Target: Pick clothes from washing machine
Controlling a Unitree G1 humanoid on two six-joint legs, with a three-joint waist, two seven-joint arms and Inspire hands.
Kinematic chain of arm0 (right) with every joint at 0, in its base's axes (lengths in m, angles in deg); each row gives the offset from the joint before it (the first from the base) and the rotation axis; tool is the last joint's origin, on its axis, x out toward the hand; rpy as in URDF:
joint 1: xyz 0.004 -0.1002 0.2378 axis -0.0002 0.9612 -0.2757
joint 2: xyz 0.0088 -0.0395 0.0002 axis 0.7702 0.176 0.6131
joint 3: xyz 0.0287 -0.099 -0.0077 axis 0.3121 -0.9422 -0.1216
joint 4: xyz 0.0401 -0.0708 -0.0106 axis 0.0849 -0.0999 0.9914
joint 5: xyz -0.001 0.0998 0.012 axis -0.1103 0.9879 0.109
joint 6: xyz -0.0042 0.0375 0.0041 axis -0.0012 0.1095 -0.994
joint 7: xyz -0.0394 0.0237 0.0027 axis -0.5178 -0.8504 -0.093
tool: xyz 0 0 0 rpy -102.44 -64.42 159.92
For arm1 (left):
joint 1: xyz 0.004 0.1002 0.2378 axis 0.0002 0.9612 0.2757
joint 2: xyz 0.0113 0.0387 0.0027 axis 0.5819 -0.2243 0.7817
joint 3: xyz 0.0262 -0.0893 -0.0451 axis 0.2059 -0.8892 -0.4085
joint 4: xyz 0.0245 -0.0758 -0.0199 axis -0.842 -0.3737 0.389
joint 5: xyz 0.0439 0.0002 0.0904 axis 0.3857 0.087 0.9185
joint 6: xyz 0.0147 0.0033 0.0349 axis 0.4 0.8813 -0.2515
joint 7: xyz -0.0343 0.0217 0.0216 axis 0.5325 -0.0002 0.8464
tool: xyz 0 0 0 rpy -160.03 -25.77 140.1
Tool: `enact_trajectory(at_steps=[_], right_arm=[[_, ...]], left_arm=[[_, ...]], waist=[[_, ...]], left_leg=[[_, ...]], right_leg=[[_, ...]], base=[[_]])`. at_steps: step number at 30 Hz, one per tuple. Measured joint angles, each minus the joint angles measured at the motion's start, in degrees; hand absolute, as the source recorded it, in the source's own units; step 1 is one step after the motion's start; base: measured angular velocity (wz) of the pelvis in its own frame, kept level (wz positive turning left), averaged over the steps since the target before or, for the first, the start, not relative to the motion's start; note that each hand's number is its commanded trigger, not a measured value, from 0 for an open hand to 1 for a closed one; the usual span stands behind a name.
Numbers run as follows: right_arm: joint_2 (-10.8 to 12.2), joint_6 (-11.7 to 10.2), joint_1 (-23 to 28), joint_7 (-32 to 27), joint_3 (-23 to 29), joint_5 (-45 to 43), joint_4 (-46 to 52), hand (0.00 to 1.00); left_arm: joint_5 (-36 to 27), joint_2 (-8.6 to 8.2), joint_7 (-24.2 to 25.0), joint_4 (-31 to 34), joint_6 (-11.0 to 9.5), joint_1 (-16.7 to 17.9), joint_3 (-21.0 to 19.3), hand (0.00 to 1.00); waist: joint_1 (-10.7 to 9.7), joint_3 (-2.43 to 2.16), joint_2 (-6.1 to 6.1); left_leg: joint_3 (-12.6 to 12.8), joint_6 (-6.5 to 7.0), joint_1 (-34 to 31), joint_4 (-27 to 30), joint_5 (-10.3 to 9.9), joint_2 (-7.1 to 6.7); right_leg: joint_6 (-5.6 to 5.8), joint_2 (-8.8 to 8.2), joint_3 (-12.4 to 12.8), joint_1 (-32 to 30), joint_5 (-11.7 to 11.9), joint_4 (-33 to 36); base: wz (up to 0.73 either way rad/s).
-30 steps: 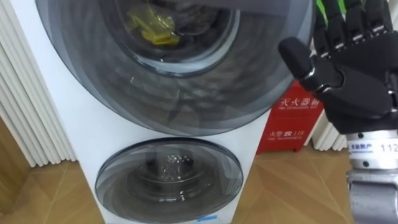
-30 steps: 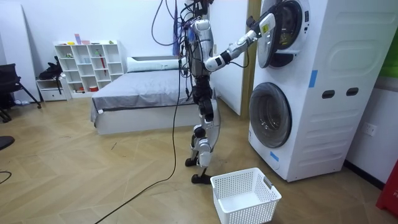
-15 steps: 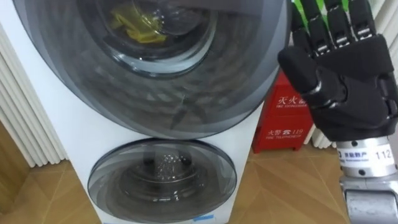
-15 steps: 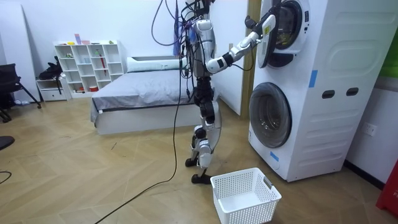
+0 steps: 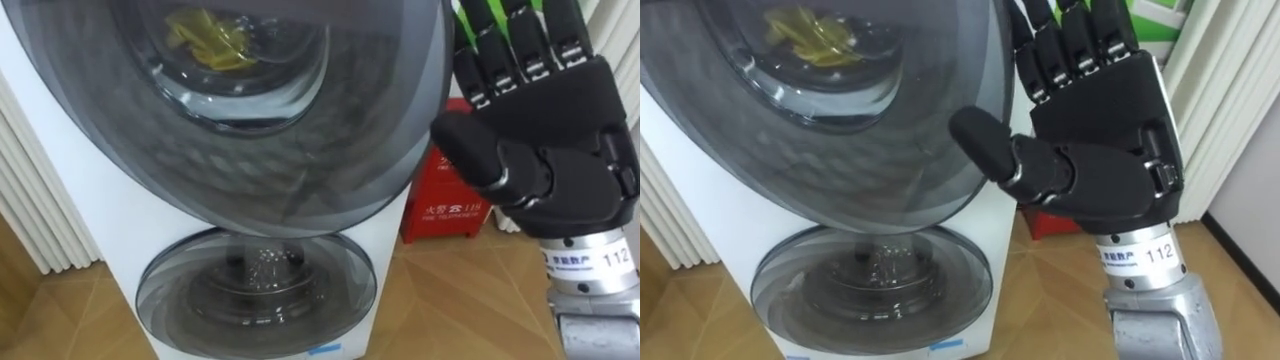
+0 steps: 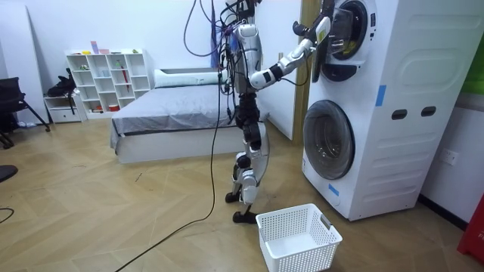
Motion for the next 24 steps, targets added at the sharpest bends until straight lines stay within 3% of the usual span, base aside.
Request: enact_trajectory(at_steps=[7, 12, 14, 17, 19, 22, 24], right_arm=[[0.0, -0.1, 0.0, -0.1, -0.6, 0.3, 0.0, 0.00], [-0.4, -0.2, -1.0, 2.5, -6.8, 2.1, 1.0, 0.00], [-0.6, -0.2, -2.7, 3.7, -8.5, 3.3, 1.3, 0.00], [-0.3, 0.0, -2.8, 6.6, -11.1, 4.8, 1.0, 0.00], [-0.3, 0.9, -3.7, 8.5, -13.1, 4.8, 1.0, 0.00], [-0.9, 5.1, -5.2, 11.0, -16.1, 4.2, 0.3, 0.00], [-3.0, 9.3, -5.2, 12.5, -19.7, 3.8, -1.0, 0.00]], left_arm=[[0.1, 0.00, 0.0, -0.1, 0.1, 0.1, 0.0, 0.00], [-0.1, 0.11, 0.0, -0.4, 0.0, 0.2, 1.1, 0.00], [-0.2, 0.17, 0.0, -0.5, 0.1, 0.6, 1.1, 0.00], [-0.2, 0.15, 0.0, -0.4, 0.0, 0.5, 0.9, 0.00], [-0.2, 0.11, 0.0, -0.4, 0.0, 0.5, 0.9, 0.00], [-0.2, 0.09, 0.0, -0.3, 0.0, 0.4, 0.8, 0.00], [-1.0, 0.09, 0.0, -0.3, 0.0, 0.4, 0.7, 0.00]], waist=[[0.9, 0.06, -0.60], [5.1, 0.14, -1.59], [5.5, 0.18, -1.99], [7.5, 0.29, -2.94], [8.4, 0.19, -3.30], [9.9, 0.08, -3.89], [11.5, 0.24, -4.45]], left_leg=[[-1.5, -0.63, -0.4, -0.1, 0.4, -0.04], [-2.1, -1.30, -0.9, -0.4, 1.0, -0.04], [-3.0, -1.35, -1.5, 0.1, 1.0, -0.10], [-3.6, -1.52, -2.3, 0.4, 1.3, -0.13], [-4.5, -1.55, -2.7, 0.5, 1.3, -0.26], [-4.9, -1.45, -3.0, 0.5, 1.5, -0.61], [-4.9, -1.29, -2.8, 0.5, 1.6, -1.03]], right_leg=[[-0.09, -0.21, -2.5, 0.3, 0.0, 0.0], [-0.49, -0.57, -4.9, 0.0, -0.7, 0.0], [0.09, -0.78, -6.3, 0.1, -1.4, 0.0], [-0.06, -0.89, -7.8, 0.1, -1.4, 0.0], [-0.13, -1.00, -8.7, 0.2, -1.4, -0.1], [-0.16, -1.45, -10.0, 0.5, -1.4, -0.1], [0.12, -1.74, -10.2, 0.9, -1.7, -0.2]], base=[[0.15], [0.26], [0.38], [0.29], [0.28], [0.28], [0.24]])
